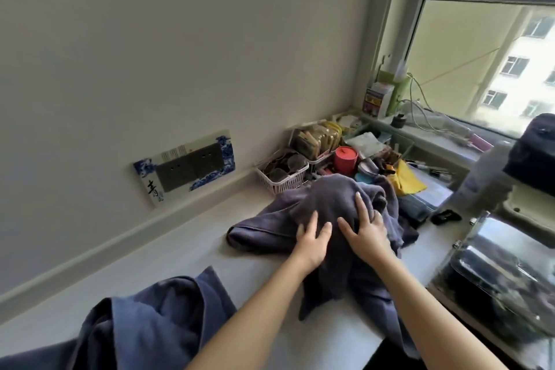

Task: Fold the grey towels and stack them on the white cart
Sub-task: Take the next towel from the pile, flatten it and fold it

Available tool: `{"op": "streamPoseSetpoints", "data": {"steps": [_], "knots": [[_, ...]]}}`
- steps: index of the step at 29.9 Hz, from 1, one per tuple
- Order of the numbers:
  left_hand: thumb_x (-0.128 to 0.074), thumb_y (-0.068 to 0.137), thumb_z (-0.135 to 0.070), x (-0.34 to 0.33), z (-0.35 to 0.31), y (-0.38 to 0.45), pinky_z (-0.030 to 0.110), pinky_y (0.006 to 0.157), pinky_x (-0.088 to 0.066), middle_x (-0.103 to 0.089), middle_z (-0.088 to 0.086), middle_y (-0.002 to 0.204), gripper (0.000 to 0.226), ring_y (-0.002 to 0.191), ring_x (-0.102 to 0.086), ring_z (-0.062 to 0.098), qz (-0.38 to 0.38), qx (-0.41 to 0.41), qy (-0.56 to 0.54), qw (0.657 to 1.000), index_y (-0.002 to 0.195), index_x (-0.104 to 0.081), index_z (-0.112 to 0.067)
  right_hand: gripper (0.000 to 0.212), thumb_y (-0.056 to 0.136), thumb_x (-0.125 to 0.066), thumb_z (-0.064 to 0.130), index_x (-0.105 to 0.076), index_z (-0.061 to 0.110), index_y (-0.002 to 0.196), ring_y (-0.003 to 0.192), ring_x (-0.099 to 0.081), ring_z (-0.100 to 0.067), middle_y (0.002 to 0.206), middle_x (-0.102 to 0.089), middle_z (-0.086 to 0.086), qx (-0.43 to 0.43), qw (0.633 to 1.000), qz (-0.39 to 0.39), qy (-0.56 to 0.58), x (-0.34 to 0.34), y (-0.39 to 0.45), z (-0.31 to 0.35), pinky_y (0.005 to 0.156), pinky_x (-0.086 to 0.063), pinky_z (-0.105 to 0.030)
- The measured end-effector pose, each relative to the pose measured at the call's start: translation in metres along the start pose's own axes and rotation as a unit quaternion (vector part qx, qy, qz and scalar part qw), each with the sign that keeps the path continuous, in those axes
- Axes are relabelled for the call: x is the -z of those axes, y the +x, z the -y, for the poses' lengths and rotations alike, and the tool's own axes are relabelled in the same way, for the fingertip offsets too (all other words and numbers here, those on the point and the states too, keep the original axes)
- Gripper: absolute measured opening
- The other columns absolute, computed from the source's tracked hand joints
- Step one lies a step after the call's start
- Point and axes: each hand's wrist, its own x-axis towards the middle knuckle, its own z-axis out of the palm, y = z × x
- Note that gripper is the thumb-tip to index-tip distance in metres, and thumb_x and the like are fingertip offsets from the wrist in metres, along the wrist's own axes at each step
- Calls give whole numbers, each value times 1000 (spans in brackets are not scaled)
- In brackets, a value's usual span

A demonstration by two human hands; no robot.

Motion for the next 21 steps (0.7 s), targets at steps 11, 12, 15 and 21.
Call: {"op": "streamPoseSetpoints", "data": {"steps": [11,12,15,21], "knots": [[-38,101,-28,77,42,-45,7,93,-26,-48,-5,136,40,129,-41,8,-102,-41,36,993,136,-48,-9,59,85,-57,46,-45,23,138,141,-8,-34,152,-17,-24,168,967,-171,-80,-44,-41,46,113,10,-41],[-39,101,-28,89,52,-50,8,90,-27,-50,-2,136,39,128,-44,11,-128,-40,65,989,134,-51,-10,59,82,-57,44,-49,20,135,140,-11,-34,150,-22,-25,180,962,-189,-84,-50,-44,50,113,8,-41],[-40,100,-29,128,91,-76,16,85,-32,-58,7,129,36,120,-51,20,-197,21,84,977,125,-58,-8,61,75,-48,44,-58,11,125,136,-18,-35,144,-32,-27,227,945,-212,-99,-75,-63,66,113,3,-43],[-37,101,-33,153,147,-109,27,92,-39,-59,10,125,38,115,-52,26,-204,131,75,967,121,-59,-11,72,78,-31,62,-57,18,128,136,-25,-35,146,-38,-17,205,953,-88,-202,-113,-70,55,111,7,-51]]}}
